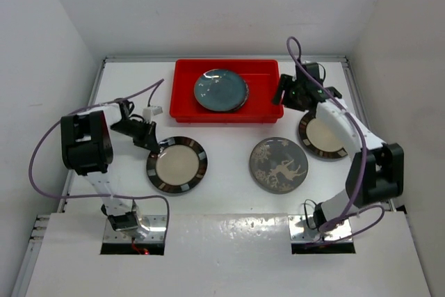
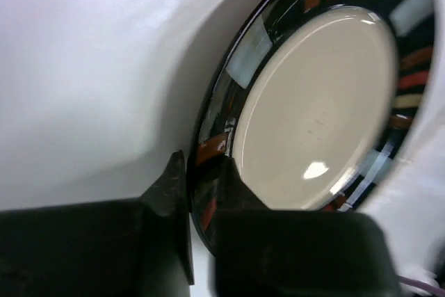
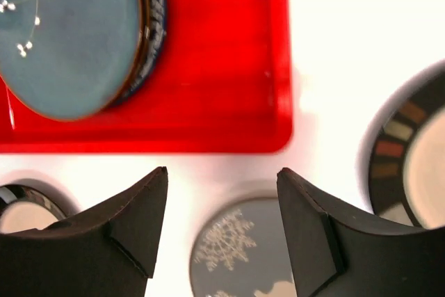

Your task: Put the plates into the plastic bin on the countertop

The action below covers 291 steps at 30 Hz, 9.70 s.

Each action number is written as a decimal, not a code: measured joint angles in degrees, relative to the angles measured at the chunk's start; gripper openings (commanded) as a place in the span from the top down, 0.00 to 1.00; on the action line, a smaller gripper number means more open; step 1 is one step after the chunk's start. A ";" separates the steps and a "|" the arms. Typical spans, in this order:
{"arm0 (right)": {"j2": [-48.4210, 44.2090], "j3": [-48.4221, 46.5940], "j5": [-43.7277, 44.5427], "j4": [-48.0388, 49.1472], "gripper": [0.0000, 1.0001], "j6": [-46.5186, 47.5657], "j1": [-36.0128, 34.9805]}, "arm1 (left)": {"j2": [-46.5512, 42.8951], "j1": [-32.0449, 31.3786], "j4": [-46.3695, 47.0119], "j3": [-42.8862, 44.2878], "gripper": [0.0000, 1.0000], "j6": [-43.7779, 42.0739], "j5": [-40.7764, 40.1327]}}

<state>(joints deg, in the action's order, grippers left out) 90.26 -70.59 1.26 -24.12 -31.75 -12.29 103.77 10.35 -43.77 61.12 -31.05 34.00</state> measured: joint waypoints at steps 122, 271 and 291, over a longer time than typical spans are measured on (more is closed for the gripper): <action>-19.28 62.40 -1.81 48.43 0.59 -40.61 38.75 | 2.29 -11.65 11.21 42.45 0.48 28.04 -4.37; 29.33 -18.71 -16.55 11.19 0.28 -16.33 -5.40 | -19.23 15.63 1.68 7.15 0.47 18.21 -13.62; 18.45 -12.72 -5.81 -6.99 0.08 1.81 -6.29 | -18.60 15.63 1.51 7.15 0.47 18.21 -13.25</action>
<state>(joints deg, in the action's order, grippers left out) 108.71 -83.31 -4.56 -31.11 -29.93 -18.59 85.17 25.98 -42.26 68.27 -12.84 20.75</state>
